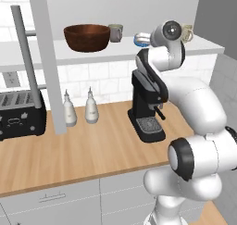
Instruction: Gather all objects into one cabinet and sort the glasses and bowls to opposite sides.
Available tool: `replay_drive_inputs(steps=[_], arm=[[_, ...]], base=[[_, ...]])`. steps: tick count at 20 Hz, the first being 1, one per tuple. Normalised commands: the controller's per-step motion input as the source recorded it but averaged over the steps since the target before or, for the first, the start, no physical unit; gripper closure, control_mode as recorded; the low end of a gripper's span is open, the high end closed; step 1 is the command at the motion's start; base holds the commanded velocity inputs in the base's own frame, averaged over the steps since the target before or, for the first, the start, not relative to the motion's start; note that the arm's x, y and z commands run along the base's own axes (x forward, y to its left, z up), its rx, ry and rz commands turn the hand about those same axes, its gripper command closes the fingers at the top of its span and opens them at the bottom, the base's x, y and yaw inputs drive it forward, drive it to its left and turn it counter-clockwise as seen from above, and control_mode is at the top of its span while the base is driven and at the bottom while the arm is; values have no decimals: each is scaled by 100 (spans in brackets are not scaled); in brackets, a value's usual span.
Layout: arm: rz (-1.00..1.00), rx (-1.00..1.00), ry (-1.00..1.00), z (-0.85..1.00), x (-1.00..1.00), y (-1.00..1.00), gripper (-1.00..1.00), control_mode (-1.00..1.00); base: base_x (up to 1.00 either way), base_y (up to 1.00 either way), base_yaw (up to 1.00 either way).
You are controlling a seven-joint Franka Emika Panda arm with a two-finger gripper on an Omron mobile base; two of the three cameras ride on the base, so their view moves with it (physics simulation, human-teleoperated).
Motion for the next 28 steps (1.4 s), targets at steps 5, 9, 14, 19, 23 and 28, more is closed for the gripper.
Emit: replay_drive_inputs(steps=[5, 9, 14, 19, 23, 28], arm=[[0, 1, 13, -18, 32, 13, -100, -100], [0, 0, 1, -2, 31, 3, -100, -100], [1, 0, 1, 0, 42, 0, -100, -100], [0, 0, 4, -11, 40, 2, -100, -100], [0, 0, 0, -2, 23, 1, -100, -100], [0, 0, 0, -3, 31, 2, -100, -100]], base=[[0, 0, 0], [0, 0, 0], [0, 0, 0], [0, 0, 0], [0, 0, 0], [0, 0, 0]])
